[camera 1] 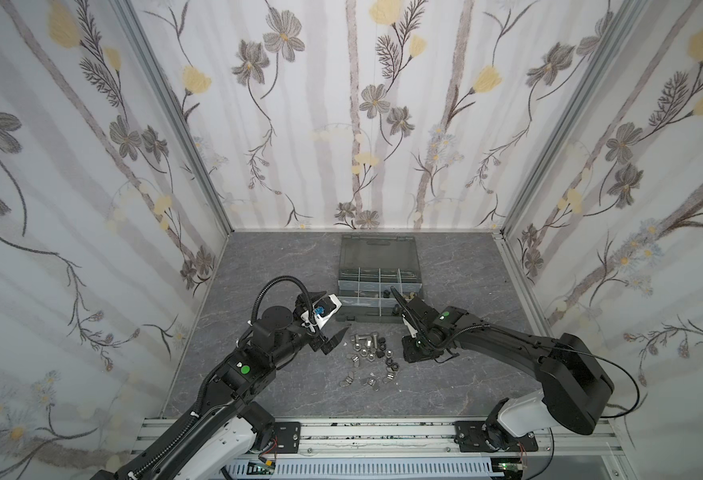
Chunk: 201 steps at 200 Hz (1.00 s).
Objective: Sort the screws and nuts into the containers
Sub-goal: 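Return the right gripper to the pile and grasp another black hex nut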
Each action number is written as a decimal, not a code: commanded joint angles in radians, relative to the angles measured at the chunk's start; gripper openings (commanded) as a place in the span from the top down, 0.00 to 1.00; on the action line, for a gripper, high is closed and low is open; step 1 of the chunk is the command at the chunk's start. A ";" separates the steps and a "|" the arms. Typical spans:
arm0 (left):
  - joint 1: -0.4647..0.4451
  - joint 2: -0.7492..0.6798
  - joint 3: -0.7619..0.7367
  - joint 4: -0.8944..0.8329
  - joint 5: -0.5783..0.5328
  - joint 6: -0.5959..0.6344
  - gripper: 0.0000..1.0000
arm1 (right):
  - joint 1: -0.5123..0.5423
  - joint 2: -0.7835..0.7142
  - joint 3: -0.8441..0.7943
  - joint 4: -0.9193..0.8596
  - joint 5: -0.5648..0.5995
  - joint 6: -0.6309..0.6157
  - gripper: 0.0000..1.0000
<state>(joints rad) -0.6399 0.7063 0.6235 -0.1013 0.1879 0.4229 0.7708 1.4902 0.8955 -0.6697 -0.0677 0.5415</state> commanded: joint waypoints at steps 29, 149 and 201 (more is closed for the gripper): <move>-0.001 -0.013 -0.007 0.029 0.004 0.005 0.00 | 0.018 0.081 0.019 0.034 0.012 -0.009 0.52; -0.001 -0.034 -0.020 0.027 -0.011 0.005 0.00 | 0.019 0.182 0.037 0.022 0.043 -0.049 0.67; -0.001 -0.035 -0.027 0.037 -0.013 0.002 0.00 | 0.019 0.192 0.040 0.028 0.044 -0.052 0.71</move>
<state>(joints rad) -0.6415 0.6731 0.6018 -0.1013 0.1829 0.4229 0.7898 1.6665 0.9367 -0.6552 -0.0269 0.4927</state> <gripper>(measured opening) 0.998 0.319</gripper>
